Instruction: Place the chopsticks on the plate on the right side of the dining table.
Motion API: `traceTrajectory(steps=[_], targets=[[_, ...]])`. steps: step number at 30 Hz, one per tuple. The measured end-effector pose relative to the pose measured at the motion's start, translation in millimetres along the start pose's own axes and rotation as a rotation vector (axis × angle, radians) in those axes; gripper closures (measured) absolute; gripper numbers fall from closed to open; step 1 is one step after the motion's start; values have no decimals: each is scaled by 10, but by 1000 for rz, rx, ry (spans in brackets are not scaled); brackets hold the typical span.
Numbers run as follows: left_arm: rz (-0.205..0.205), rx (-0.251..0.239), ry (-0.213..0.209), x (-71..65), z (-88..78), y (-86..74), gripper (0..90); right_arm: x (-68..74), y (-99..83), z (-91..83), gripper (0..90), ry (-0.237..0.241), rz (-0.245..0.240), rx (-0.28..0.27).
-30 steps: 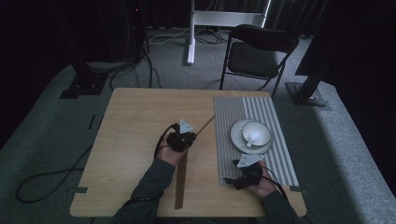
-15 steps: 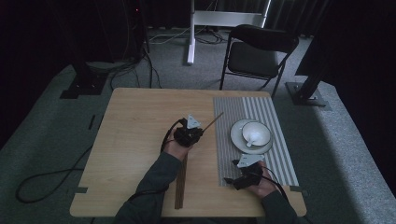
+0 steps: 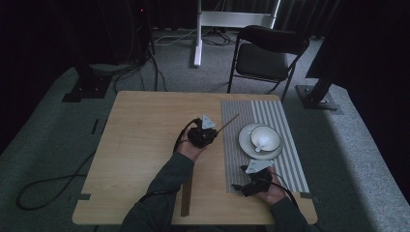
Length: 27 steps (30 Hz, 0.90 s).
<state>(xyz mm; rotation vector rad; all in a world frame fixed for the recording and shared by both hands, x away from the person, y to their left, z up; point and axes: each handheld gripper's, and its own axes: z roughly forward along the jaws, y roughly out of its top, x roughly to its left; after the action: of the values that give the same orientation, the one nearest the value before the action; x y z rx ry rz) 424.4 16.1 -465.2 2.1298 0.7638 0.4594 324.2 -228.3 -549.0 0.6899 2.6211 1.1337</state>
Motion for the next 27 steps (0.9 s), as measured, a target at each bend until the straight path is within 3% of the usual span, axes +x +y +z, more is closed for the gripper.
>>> traceTrajectory(steps=[27], targets=[[56, 4, -44, -117, 274, 313, 856, -2, 1, 0, 156, 0, -3, -1]])
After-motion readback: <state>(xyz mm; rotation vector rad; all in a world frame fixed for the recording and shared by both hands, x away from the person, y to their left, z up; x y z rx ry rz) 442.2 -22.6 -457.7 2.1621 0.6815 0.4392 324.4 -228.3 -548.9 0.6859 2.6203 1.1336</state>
